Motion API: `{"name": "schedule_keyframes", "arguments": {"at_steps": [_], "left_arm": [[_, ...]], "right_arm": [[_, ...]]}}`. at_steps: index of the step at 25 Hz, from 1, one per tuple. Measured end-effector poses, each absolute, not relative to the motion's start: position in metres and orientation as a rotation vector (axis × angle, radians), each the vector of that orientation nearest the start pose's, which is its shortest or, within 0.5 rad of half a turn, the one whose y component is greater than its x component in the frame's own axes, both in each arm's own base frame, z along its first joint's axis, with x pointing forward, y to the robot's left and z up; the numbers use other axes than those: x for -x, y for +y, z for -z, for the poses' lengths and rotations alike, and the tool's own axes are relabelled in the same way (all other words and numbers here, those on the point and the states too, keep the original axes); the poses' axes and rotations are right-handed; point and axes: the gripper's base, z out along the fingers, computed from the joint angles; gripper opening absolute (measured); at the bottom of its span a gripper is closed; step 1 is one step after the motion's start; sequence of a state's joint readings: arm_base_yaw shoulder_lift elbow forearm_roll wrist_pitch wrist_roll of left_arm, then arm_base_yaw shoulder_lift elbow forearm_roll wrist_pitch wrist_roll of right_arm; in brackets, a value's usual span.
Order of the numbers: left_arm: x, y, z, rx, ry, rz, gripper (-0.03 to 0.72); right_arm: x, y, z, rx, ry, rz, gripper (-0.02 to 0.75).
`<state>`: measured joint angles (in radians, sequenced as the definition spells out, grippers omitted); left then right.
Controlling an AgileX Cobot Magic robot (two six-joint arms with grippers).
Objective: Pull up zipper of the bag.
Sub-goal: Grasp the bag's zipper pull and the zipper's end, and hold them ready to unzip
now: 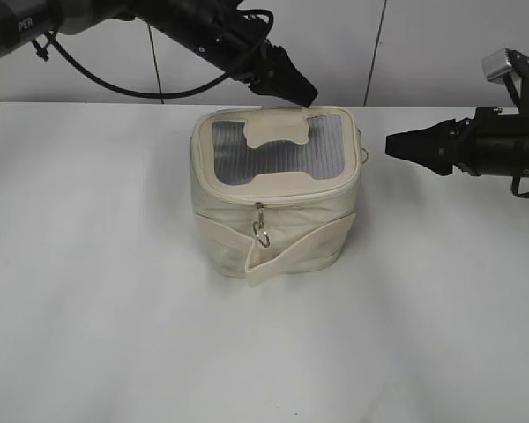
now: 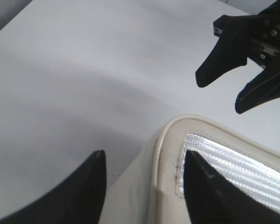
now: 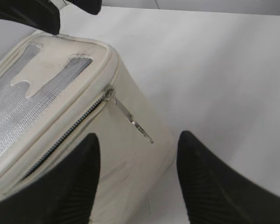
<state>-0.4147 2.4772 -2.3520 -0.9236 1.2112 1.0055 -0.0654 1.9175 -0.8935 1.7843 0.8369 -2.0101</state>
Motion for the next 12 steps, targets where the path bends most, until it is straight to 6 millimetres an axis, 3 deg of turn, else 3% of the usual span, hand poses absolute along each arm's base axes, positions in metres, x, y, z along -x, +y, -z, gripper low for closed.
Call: {"name": "schedule_keyframes", "arguments": {"at_steps": [8, 10, 12], "left_arm": [[-0.456, -0.274, -0.219, -1.387, 2.035, 0.964, 0.398], [-0.456, -0.274, -0.219, -1.385, 2.042, 0.963, 0.358], [-0.455, -0.274, -0.219, -1.392, 2.048, 0.962, 0.253]], "right_arm": [[-0.357, 0.062, -0.139, 0.555, 2.068, -0.825, 0.424], [-0.359, 0.067, -0.139, 0.587, 2.066, -0.82, 0.424], [-0.36, 0.07, -0.139, 0.6, 2.067, -0.809, 0.424]]}}
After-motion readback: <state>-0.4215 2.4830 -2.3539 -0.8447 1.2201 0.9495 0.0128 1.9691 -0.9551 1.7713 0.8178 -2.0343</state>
